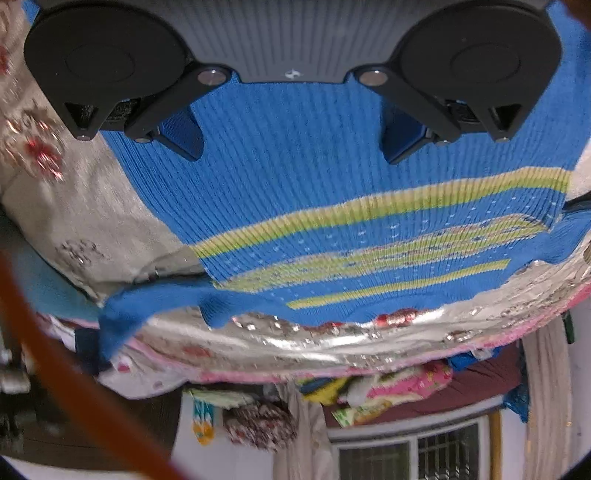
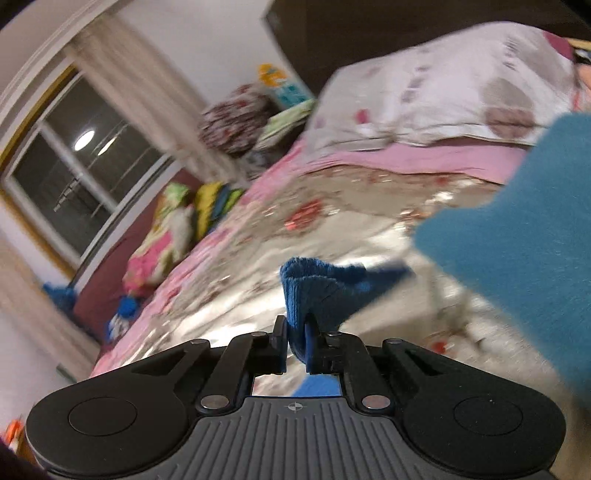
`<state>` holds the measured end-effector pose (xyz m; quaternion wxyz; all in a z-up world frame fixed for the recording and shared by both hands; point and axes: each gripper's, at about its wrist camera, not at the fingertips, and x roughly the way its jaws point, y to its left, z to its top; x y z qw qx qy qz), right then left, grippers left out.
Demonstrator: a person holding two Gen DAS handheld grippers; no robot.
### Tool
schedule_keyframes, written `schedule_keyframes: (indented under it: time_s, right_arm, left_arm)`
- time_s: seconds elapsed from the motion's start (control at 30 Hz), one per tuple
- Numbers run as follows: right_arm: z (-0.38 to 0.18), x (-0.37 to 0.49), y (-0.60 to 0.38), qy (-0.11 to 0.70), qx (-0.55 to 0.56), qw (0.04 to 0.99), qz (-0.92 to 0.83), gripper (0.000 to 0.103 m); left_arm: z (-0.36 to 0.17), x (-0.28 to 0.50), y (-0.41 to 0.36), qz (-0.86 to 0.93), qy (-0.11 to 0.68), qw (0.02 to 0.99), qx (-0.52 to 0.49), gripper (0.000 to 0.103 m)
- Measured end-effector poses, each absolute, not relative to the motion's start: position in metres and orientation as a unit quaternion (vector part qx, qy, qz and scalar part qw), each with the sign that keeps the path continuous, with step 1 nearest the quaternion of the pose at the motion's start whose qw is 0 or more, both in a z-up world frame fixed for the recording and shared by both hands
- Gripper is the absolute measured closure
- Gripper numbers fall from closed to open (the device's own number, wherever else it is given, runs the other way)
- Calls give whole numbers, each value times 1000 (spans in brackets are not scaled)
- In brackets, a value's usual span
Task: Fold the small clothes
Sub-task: 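Carry the held sleeve across the sweater body and release it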
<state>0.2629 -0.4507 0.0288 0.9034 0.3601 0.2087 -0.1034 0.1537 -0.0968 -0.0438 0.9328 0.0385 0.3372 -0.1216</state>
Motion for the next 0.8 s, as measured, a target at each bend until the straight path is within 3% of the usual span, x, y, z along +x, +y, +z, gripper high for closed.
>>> schedule_keyframes:
  time_s: [0.37, 0.8]
  right_arm:
    - [70, 247, -346, 228, 279, 933, -5, 94]
    - [64, 294, -195, 286, 169, 940, 79, 94]
  left_arm:
    - [19, 127, -12, -49, 313, 948, 17, 0]
    - [8, 183, 69, 4, 312, 950, 2, 0]
